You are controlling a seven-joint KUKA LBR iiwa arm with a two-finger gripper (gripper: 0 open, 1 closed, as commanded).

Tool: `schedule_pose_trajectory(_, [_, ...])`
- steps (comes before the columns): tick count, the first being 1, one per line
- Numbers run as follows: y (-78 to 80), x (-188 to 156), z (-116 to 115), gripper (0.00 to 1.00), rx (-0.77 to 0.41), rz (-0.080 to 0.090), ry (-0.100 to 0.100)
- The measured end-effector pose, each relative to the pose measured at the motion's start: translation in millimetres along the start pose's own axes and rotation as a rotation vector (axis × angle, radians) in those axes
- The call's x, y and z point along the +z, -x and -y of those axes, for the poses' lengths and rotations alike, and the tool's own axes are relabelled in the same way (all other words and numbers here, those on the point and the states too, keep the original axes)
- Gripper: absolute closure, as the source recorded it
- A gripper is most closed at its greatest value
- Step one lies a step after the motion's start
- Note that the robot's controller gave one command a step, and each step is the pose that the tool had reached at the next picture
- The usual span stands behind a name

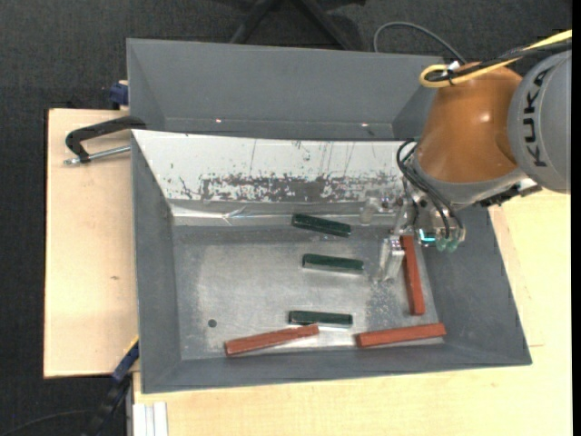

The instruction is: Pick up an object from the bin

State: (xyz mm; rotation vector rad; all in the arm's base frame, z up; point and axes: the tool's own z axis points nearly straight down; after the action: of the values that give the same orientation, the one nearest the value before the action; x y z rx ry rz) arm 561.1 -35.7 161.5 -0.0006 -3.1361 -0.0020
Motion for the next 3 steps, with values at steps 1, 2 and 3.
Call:
schedule_pose_trajectory(1, [-64.0, 92, -21, 0.00, -0.150, 0.000, 0.000])
schedule_pose_trajectory(2, [-61.3, 89, -20, 1.00, -0.150, 0.008, -0.001])
schedule_pose_trajectory(3, [6.6, 3, -46, 1.00, -0.237, 0.022, -0.002])
